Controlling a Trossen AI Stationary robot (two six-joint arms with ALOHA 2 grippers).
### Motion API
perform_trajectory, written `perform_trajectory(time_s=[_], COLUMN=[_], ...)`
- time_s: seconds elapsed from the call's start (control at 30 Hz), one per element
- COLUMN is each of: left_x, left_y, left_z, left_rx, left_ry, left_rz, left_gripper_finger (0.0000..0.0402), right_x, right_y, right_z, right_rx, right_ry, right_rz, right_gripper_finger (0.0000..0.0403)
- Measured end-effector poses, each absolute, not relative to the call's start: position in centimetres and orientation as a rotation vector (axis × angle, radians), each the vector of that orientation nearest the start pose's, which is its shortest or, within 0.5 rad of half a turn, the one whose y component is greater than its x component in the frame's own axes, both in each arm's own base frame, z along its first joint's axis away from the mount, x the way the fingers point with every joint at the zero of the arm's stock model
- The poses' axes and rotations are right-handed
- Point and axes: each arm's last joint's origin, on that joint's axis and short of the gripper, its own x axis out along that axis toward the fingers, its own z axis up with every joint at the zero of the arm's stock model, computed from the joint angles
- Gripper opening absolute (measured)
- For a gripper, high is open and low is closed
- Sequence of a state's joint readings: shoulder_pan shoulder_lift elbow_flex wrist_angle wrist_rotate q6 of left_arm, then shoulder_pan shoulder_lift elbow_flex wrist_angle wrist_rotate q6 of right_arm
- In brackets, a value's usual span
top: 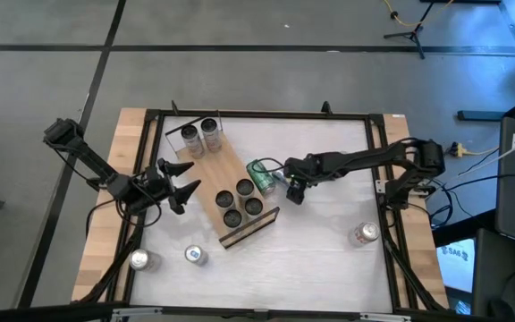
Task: Place canned beverage on shelf
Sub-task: Put the white blue soda can on the shelf
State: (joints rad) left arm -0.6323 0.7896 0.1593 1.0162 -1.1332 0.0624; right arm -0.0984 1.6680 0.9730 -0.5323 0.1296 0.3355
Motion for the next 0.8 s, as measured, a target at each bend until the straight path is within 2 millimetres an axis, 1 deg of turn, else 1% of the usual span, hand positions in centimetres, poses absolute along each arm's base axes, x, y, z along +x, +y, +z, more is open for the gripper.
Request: perform_trajectory(time_s=[0.17, 0.27, 0.37, 0.6, 0.67, 0.8], left_x=[13.0, 13.0, 13.0, 13.0, 13.0, 13.0], left_y=[-6.3, -6.3, -6.3, -6.3, -6.3, -6.3], left_z=[22.5, 22.5, 22.5, 22.5, 22.5, 22.5], left_rx=[-0.24, -0.241, -0.241, -0.24, -0.24, -0.24], left_ry=[-0.232, -0.232, -0.232, -0.232, -0.232, -0.232], left_rz=[0.5, 0.499, 0.499, 0.499, 0.499, 0.499], left_gripper_finger=[0.0332, 0.0332, 0.0332, 0.0332, 0.0332, 0.0332], right_x=[30.5, 30.6, 30.6, 30.4, 30.2, 30.0], right_y=[-3.3, -3.3, -3.2, -3.1, -3.0, -2.8], right_z=[15.3, 14.8, 14.6, 14.5, 14.6, 14.8], right_rx=[0.283, 0.297, 0.317, 0.332, 0.346, 0.411], right_ry=[1.229, 1.25, 1.263, 1.291, 1.312, 1.361], right_rz=[-0.391, -0.37, -0.344, -0.329, -0.314, -0.273], right_gripper_finger=[0.0387, 0.0373, 0.0344, 0.025, 0.0229, 0.0225])
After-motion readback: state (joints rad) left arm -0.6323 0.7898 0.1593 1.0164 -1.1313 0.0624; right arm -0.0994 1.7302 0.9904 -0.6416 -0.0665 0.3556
